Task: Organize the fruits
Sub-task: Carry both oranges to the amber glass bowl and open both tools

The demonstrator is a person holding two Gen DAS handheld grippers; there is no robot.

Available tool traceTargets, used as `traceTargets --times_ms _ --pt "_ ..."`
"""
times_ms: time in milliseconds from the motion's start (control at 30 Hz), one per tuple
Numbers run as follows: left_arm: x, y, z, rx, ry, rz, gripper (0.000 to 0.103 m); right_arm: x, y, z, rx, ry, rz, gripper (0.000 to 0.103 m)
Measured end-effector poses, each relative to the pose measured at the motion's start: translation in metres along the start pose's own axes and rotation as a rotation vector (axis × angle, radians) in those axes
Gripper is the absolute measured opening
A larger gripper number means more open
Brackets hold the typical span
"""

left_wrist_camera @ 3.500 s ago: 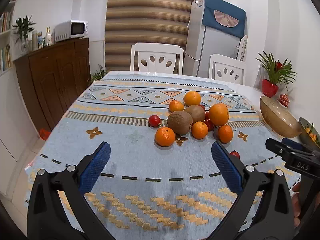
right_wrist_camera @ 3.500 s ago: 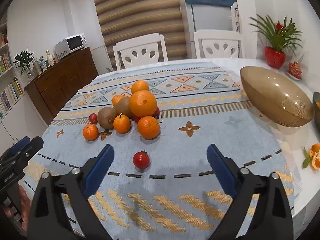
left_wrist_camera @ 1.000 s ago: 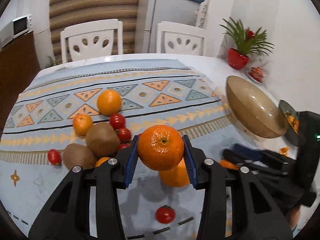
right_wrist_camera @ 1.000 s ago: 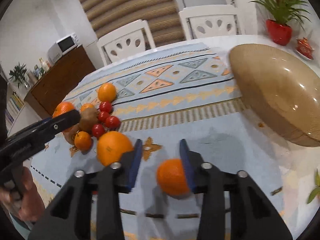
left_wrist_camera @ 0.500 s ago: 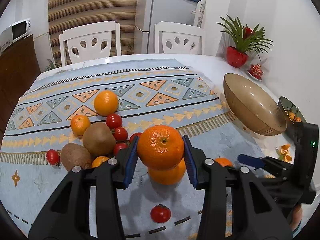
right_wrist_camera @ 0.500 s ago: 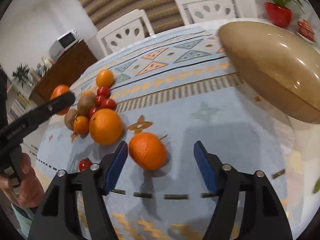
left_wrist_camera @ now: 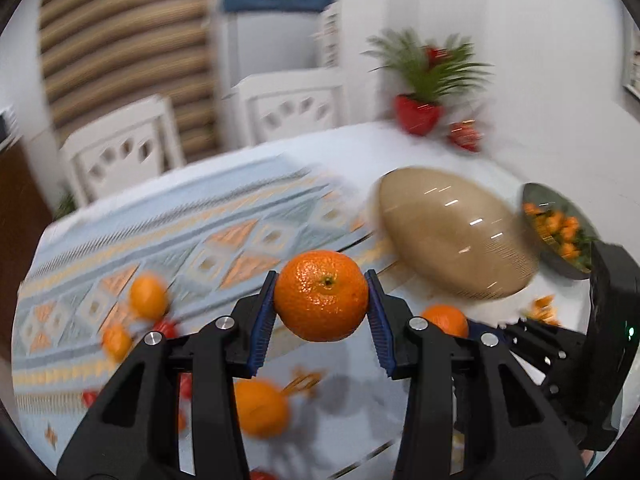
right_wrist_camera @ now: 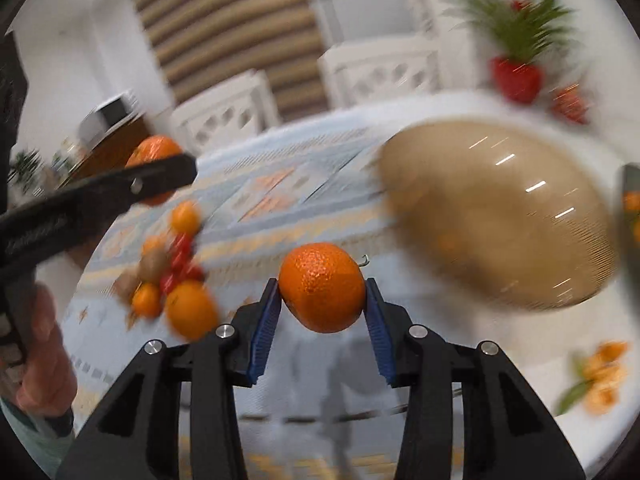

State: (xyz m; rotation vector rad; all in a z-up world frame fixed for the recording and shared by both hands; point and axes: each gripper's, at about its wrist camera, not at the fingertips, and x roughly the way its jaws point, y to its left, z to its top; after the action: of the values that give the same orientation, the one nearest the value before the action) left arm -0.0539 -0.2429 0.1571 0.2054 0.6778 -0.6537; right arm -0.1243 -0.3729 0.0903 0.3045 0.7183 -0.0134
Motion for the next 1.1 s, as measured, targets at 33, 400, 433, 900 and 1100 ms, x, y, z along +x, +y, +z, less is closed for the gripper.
traceTargets --times_ms 33,400,433,900,1100 --pt "0.000 -0.009 0.007 0.011 -0.012 -0.027 0.042 -0.009 -0.012 0.009 0.018 -0.029 -0.054 0.041" --pt "0.127 -0.098 0.023 0.042 0.198 -0.264 0.042 0.011 -0.122 0.027 0.195 0.090 -0.348 0.042" --pt "0.134 -0.098 0.021 0.037 0.212 -0.258 0.042 0.015 -0.125 0.027 0.198 0.104 -0.363 0.042" --pt "0.122 -0.070 0.018 -0.038 0.233 -0.295 0.060 -0.005 -0.123 0.028 0.241 0.077 -0.344 0.045" --pt "0.057 -0.040 0.014 -0.052 0.140 -0.263 0.060 -0.032 -0.091 0.034 0.224 0.019 -0.220 0.045"
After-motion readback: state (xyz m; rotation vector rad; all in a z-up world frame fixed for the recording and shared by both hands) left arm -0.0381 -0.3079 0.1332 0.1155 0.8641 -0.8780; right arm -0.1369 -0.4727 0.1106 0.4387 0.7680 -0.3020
